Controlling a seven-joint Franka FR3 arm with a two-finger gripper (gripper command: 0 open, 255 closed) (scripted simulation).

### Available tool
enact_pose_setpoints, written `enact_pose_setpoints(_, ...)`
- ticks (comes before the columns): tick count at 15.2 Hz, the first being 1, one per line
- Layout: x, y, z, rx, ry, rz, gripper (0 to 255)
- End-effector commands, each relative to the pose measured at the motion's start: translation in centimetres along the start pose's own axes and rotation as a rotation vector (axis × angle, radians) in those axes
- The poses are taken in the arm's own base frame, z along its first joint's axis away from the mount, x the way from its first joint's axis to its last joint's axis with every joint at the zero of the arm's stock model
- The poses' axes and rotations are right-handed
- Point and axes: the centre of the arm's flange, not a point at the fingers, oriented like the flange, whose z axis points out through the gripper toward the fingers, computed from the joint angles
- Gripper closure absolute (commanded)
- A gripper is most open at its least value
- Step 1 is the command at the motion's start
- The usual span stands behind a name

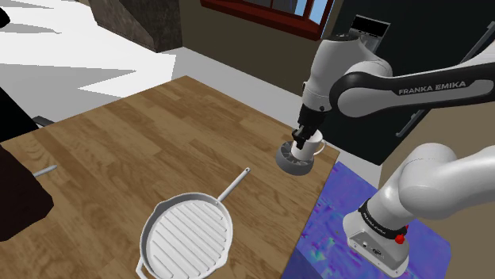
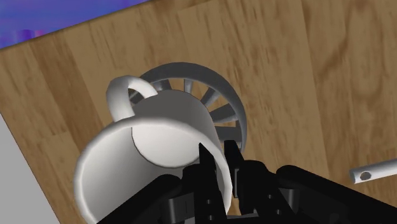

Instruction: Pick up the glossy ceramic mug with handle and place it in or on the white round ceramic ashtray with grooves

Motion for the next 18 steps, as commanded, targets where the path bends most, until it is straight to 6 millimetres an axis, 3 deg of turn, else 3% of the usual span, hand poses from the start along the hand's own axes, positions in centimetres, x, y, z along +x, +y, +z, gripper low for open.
enact_pose_setpoints(1,0.0,0.0,0.0,0.000,0.000,0.000,255)
enact_pose_setpoints(3,0.0,0.0,0.0,0.000,0.000,0.000,255)
enact_pose_setpoints(4,0.0,0.0,0.0,0.000,0.000,0.000,0)
enact_pose_setpoints(9,0.0,0.0,0.0,0.000,0.000,0.000,0)
enact_pose_setpoints(13,0.0,0.0,-5.0,0.000,0.000,0.000,0)
enact_pose_setpoints(18,0.0,0.0,-5.0,0.000,0.000,0.000,0)
